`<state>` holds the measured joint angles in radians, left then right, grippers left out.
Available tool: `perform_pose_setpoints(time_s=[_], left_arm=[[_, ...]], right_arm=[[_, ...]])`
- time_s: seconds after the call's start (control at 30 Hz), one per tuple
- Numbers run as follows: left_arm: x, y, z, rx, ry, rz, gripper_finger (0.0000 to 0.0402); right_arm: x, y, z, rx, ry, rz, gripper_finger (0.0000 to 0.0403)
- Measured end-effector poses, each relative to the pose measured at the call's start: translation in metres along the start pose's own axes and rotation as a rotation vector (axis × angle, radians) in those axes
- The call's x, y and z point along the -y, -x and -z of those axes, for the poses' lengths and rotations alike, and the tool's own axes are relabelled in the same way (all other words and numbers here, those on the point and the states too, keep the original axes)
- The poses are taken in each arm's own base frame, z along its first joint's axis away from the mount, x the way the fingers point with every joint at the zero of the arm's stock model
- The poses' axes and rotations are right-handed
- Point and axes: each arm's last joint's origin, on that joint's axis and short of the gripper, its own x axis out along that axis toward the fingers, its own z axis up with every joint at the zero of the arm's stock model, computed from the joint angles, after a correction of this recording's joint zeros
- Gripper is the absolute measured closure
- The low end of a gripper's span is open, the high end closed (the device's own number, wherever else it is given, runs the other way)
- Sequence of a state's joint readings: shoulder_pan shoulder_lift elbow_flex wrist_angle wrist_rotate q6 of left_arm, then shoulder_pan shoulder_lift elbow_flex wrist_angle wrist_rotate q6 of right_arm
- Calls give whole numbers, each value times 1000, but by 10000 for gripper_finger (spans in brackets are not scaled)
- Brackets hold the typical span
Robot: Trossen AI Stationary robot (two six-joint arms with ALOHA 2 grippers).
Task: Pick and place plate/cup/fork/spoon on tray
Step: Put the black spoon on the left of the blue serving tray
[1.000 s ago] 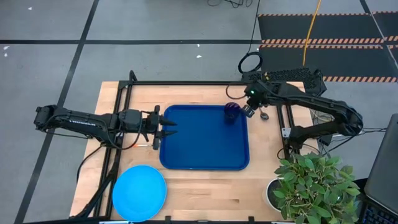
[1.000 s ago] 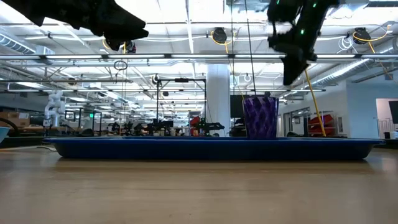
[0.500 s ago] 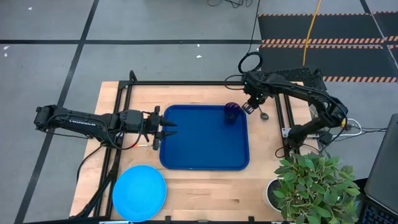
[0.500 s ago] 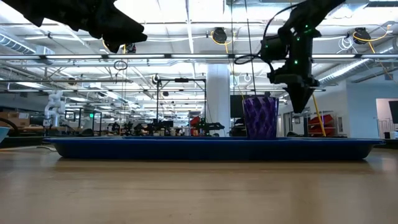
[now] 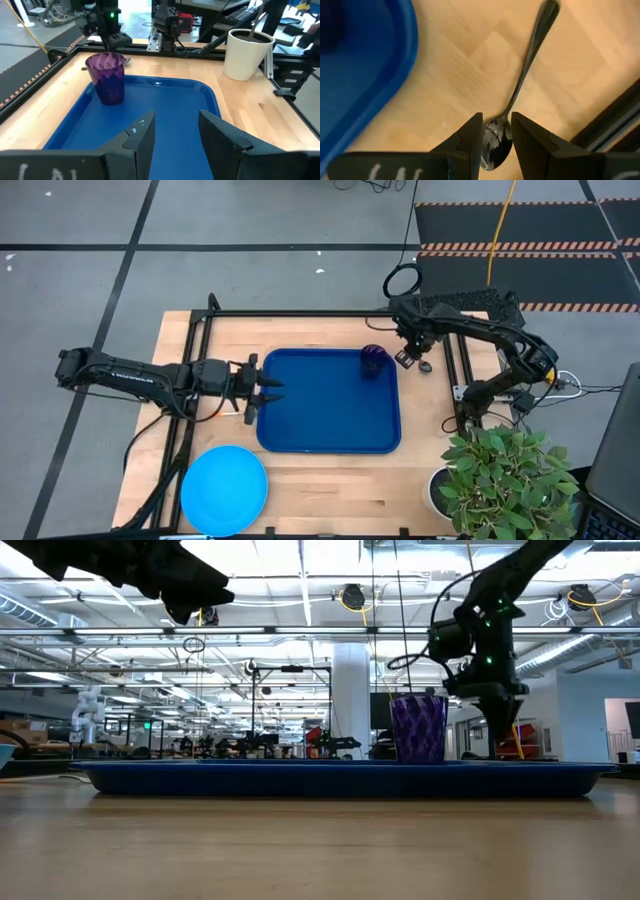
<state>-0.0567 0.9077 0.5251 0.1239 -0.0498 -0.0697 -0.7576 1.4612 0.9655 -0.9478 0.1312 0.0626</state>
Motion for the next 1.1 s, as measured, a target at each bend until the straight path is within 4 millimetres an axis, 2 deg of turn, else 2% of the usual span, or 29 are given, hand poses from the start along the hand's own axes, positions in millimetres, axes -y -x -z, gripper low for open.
perform_pose_setpoints(time_s=[0.3, 0.53, 0.7, 1.1], left_arm=[[1, 0, 0, 1, -4, 4, 247], [1, 0, 0, 2, -4, 3, 247], [1, 0, 0, 2, -4, 3, 247], [1, 0, 0, 2, -5, 3, 247]], right_arm=[[0, -25, 9, 16, 6, 1, 307], [2, -33, 11, 41, -6, 14, 307], [8, -37, 13, 38, -20, 107, 307], [9, -38, 11, 69, -40, 50, 307]])
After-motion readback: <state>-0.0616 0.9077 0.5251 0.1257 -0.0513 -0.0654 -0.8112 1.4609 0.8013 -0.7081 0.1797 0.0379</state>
